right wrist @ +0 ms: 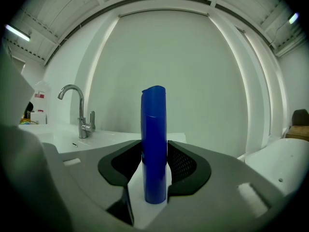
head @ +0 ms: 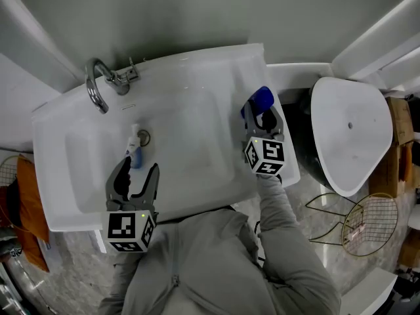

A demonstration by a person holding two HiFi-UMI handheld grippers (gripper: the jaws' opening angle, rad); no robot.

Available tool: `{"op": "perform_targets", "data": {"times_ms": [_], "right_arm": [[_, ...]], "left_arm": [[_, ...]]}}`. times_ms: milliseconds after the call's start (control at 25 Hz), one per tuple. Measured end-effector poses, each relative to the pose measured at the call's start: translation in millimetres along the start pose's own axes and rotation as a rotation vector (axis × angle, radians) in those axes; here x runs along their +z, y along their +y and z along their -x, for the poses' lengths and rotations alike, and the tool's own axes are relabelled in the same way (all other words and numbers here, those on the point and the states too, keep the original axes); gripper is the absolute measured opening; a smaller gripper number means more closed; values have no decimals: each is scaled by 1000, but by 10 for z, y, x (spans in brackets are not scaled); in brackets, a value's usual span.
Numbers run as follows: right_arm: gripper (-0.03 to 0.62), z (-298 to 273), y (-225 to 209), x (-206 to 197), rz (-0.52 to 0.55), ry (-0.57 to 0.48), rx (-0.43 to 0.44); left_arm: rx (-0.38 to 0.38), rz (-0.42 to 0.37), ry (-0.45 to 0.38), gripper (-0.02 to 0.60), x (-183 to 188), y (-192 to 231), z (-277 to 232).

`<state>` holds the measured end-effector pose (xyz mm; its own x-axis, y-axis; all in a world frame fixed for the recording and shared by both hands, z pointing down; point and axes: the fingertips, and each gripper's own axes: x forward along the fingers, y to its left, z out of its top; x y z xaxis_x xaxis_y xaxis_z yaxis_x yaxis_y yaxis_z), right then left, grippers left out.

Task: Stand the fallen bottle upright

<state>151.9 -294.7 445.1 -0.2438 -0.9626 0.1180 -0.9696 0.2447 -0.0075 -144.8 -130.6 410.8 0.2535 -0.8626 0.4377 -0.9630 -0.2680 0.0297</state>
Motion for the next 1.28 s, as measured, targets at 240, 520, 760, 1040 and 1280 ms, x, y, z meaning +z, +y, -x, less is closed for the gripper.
{"op": "perform_targets", "data": {"times_ms": [240,520,760,1040,1280], "right_arm": [[160,73,47,71,-5,-10,13],[160,301,16,210,-25,-19,-11],[160,708,189,344,-32,-36,32],[160,937,819,459,-79,-38,214],[160,813,1674,411,-107,29,486]], "left_arm": [[0,4,-17,322,6,10,71],[6,21,-38,322,26,20,167],[24,54,-65,322,-12,34,260],[87,101,-80,322,-122,102,479],[181,155,-80,322,-262,279,715]]}}
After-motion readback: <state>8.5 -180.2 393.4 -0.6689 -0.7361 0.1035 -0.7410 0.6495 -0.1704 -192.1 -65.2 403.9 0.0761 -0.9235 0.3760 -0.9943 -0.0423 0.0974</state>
